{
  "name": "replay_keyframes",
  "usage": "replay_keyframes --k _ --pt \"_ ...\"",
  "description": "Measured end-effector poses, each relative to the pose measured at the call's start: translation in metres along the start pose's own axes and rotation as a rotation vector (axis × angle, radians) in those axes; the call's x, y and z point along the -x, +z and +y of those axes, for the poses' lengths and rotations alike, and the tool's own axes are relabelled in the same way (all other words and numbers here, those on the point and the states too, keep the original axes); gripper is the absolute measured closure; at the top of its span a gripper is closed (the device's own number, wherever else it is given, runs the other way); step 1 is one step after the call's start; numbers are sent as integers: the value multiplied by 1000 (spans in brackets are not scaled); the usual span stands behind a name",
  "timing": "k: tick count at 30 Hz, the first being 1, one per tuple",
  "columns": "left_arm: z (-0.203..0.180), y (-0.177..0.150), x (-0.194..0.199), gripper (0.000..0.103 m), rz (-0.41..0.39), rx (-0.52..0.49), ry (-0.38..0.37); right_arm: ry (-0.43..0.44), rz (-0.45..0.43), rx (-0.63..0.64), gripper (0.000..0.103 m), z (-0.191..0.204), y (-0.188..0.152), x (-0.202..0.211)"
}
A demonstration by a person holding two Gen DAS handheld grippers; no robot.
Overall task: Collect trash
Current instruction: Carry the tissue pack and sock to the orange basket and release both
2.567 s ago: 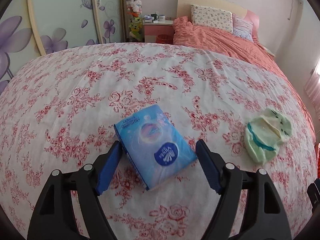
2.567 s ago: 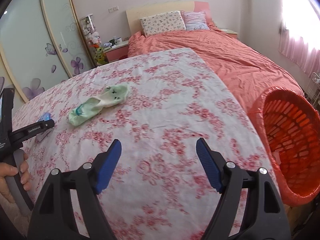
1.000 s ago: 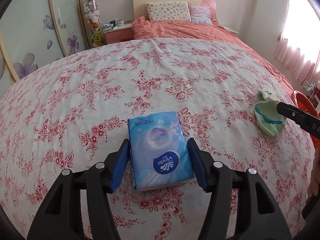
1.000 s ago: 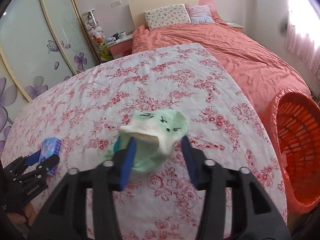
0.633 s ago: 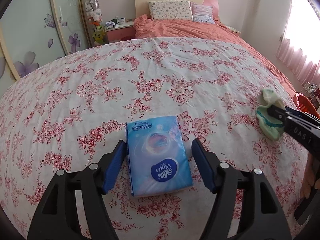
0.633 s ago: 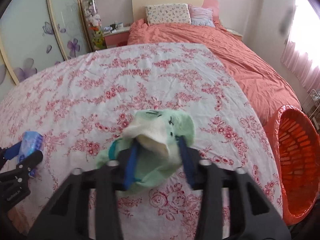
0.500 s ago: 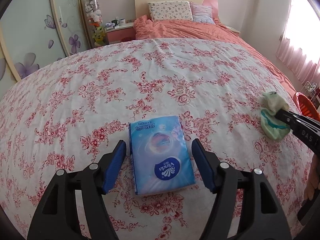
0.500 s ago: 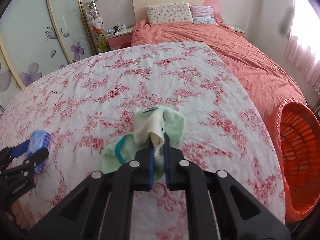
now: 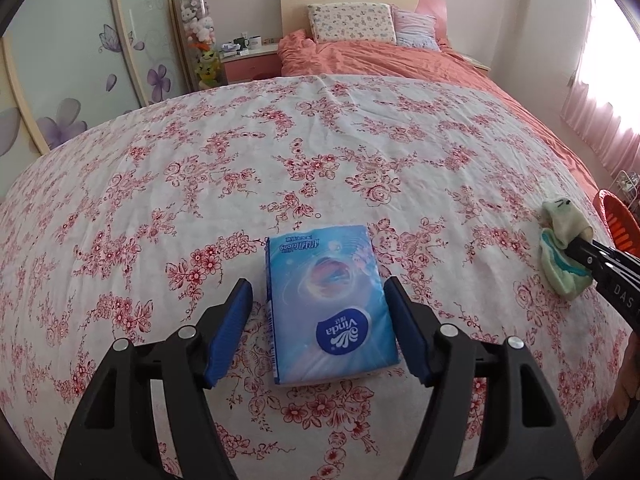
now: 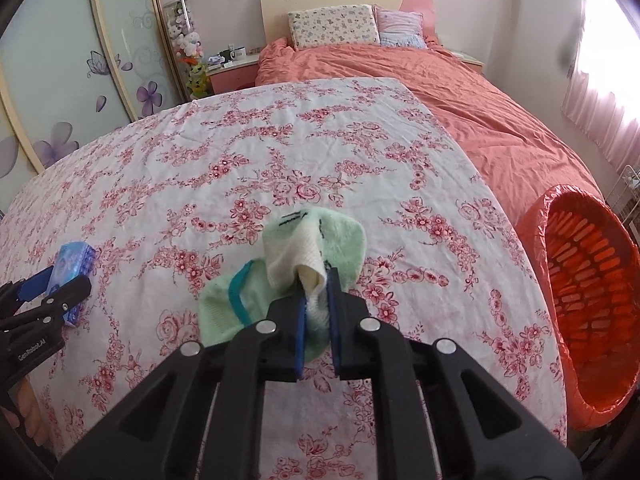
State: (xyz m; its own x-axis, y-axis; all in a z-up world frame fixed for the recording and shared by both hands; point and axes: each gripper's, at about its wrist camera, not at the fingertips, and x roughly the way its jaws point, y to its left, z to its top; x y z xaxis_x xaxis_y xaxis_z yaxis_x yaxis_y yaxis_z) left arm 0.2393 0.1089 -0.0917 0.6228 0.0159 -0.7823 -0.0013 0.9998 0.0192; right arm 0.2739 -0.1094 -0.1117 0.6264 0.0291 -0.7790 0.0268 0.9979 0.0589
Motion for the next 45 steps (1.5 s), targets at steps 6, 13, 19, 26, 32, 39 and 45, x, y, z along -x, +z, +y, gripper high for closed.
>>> replay_keyframes --k 6,13,19,26,32,39,45 --pt "0 0 1 34 2 1 14 -4 0 5 91 0 0 0" --pt "0 0 1 33 3 8 15 12 0 -8 90 -2 0 1" --pt "0 0 1 33 3 7 14 21 0 -16 90 -4 0 1" --pt "0 0 1 33 3 7 14 35 0 -26 89 -5 0 1" --pt "0 -3 3 33 2 0 19 37 0 -23 88 -5 0 0" --pt "-10 -9 10 50 -15 -43 32 18 -7 -7 93 0 -1 4" --pt "-19 -2 24 51 -49 -77 61 72 -45 -71 94 -14 -1 27"
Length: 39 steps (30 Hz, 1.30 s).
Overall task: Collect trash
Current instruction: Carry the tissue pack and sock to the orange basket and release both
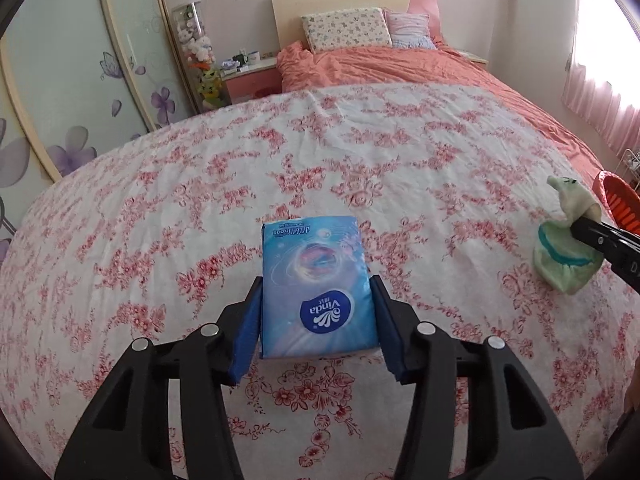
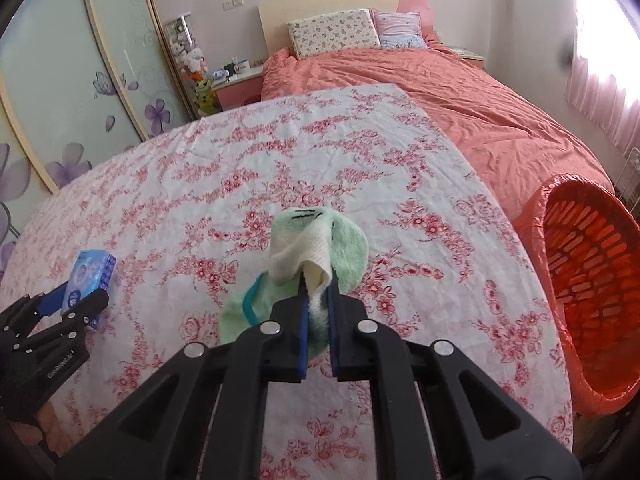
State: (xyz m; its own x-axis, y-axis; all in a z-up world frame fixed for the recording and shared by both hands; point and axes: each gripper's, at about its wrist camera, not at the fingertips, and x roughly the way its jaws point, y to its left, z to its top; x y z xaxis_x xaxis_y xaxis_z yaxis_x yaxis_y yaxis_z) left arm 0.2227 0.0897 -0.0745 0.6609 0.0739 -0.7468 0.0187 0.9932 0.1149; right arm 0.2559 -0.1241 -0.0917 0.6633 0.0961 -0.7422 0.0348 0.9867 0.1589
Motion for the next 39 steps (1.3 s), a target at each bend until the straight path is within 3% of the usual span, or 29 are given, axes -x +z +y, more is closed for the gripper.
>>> replay_keyframes --k 9,23,39 --pt "-8 21 35 51 -64 23 -26 37 -95 -28 94 -12 9 59" --pt "-66 41 85 51 -159 -34 -108 31 -196 -68 94 -48 11 132" --pt "-172 56 97 51 -151 -105 -319 -59 -256 -204 94 -150 0 168"
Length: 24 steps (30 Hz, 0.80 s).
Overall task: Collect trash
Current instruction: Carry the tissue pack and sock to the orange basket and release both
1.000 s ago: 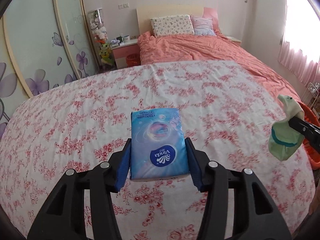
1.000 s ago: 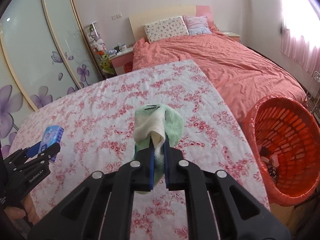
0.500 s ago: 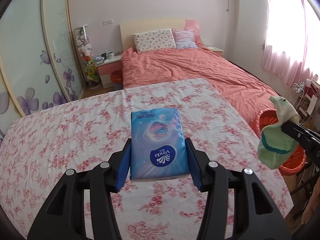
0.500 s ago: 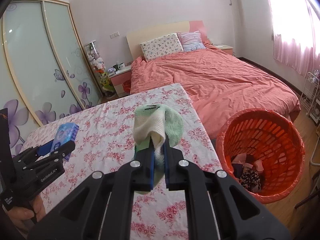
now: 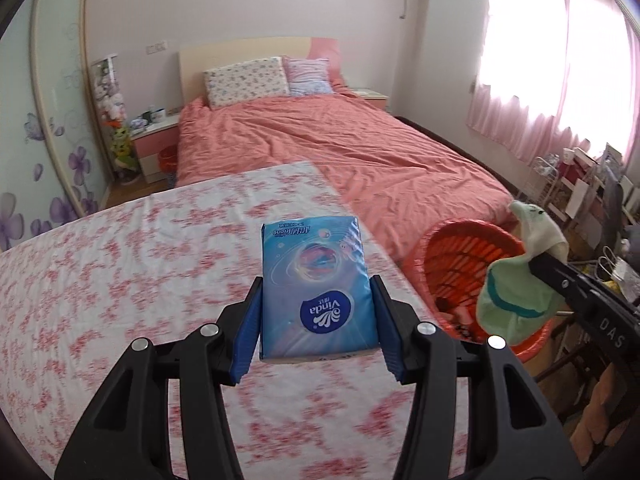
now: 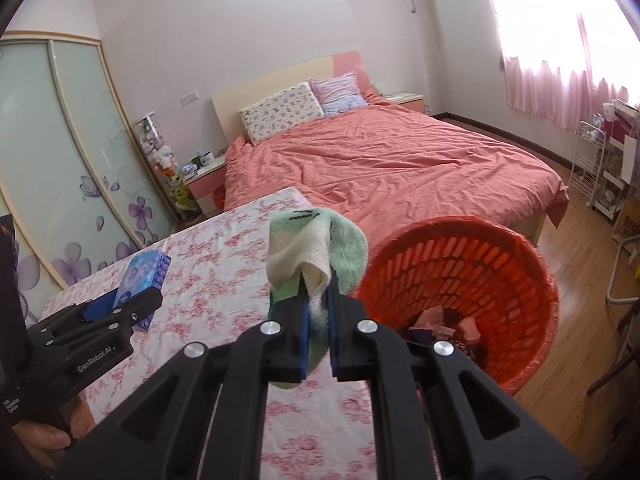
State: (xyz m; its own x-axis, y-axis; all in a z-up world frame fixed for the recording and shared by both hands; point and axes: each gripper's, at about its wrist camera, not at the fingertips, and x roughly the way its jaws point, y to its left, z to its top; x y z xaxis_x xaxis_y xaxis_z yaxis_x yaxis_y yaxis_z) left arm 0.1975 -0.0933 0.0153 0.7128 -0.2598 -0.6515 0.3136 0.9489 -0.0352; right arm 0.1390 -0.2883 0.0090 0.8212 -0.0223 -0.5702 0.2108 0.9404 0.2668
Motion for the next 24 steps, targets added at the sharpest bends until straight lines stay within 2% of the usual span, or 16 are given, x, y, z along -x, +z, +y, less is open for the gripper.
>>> replay_keyframes --k 7,11,14,16,20,24 --pt "-62 12 -22 51 14 -51 -154 -67 -50 -81 94 -62 14 7" --pt "-92 16 -40 50 32 -76 -223 -106 -53 -128 94 -94 22 -3" --pt "-105 20 -59 46 56 -82 -252 -128 -36 -177 86 -119 29 -21" --pt "-113 21 -73 41 76 -89 -242 -130 -20 -204 62 -133 30 -32" --pt "-112 17 -87 34 111 -91 -208 -152 0 -204 51 -145 27 -42" --pt "-99 8 -77 34 102 -74 -174 -175 -28 -198 32 -141 14 -29"
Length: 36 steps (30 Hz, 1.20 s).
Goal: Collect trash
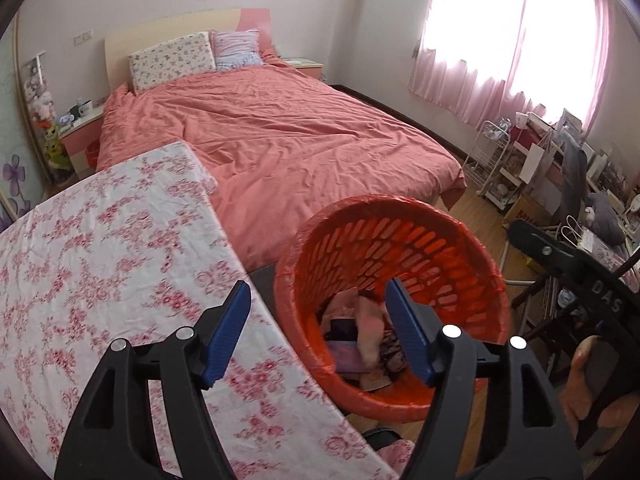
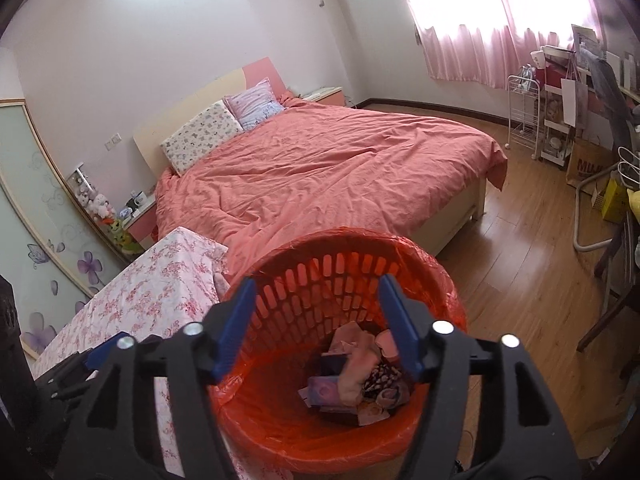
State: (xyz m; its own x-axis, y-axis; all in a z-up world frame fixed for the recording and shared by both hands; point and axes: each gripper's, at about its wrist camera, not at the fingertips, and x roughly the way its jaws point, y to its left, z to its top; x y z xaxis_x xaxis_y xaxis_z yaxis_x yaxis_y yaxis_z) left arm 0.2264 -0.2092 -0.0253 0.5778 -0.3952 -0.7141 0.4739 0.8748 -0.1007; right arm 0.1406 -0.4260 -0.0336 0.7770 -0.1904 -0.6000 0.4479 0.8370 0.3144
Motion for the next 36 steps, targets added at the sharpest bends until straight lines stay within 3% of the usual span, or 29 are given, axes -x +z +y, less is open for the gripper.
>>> replay_keyframes --k 4,7,12,14,17,24,29,36 --pt "13 -16 31 23 -51 13 63 -28 -56 53 13 14 -13 29" --pt "29 -32 62 13 -100 30 114 -77 -112 118 5 32 -26 55" --pt "51 -56 105 4 -161 68 228 -233 -214 232 4 65 -54 103" --pt "60 -70 125 2 -187 86 295 -254 -236 246 4 74 -65 121" --pt "70 -90 150 2 -225 104 380 -256 -269 240 4 83 -82 146" --pt "87 -140 196 2 -269 199 425 -230 -364 253 4 100 -140 199" --pt "86 -166 213 2 -299 220 471 -242 -358 202 4 103 -167 215" --pt "87 -188 228 2 -335 243 498 -211 -250 240 4 113 -188 211"
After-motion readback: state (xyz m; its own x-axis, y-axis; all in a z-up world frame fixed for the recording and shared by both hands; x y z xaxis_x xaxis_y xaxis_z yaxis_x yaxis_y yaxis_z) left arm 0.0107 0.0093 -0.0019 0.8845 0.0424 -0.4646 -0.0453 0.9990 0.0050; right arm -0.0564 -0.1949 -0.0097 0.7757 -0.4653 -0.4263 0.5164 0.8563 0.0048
